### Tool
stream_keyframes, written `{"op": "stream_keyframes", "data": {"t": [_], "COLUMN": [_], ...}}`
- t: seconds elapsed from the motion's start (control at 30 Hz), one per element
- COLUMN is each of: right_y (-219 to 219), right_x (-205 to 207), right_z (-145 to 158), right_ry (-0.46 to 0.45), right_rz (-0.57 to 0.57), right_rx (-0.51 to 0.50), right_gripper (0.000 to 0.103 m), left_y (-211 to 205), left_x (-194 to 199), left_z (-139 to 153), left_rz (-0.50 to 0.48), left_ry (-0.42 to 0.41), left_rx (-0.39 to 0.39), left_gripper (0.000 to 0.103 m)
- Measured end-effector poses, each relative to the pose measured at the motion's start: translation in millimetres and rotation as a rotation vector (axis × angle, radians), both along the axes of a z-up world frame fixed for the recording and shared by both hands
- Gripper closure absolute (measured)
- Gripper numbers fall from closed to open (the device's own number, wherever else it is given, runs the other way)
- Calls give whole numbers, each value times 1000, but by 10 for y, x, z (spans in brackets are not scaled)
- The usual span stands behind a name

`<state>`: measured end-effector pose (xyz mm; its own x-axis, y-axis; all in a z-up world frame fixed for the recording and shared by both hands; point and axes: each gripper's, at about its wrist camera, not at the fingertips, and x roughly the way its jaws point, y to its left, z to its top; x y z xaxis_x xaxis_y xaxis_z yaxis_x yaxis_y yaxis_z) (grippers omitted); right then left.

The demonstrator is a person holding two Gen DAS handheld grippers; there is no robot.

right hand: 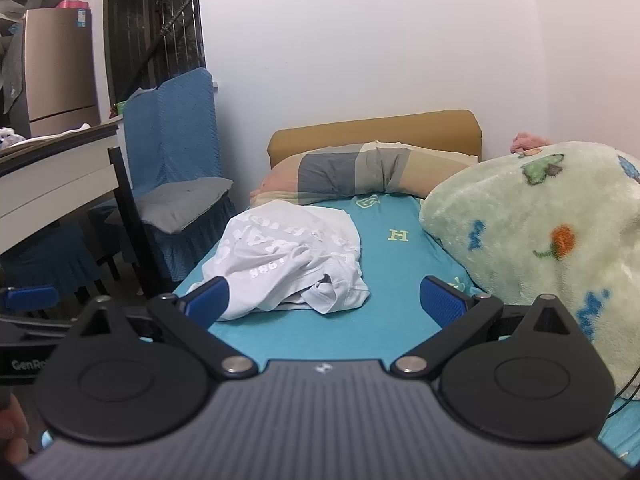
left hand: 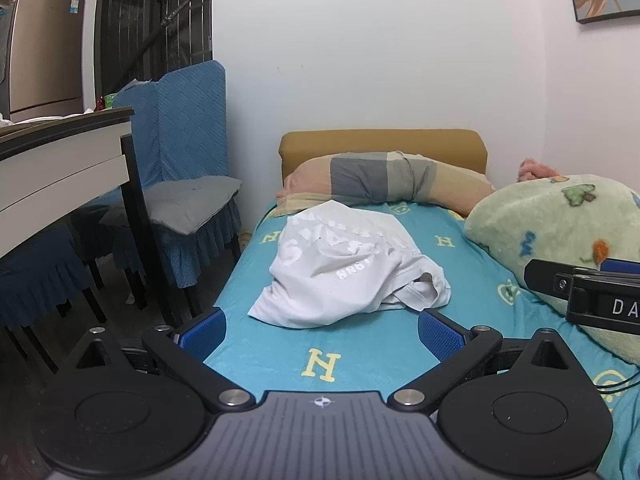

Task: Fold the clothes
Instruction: 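Move both grippers toward the crumpled white T-shirt on the bed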

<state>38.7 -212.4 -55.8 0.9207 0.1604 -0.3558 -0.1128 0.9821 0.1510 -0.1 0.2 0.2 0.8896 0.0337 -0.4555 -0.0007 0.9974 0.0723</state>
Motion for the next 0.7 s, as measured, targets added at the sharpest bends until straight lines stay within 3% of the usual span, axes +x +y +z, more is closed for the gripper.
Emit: {"op": "stream_keyframes", "data": {"t": [0.27, 0.47, 0.7], "right_y": [132, 136, -26], "right_x": [-40, -7, -53], "right_z": [32, 2, 75], "right_ry": [-15, -29, -65], "right_rz": [-14, -31, -41], "right_rx": [-23, -43, 39], "right_gripper": [0, 0, 0], "left_y": [-39, 49, -104], "left_x": [28, 22, -4], "left_z": [-33, -55, -141], "left_rz": [13, 19, 13], "left_ry": [1, -9, -41], "left_rx": [27, 6, 105], "left_gripper": [0, 0, 0]}}
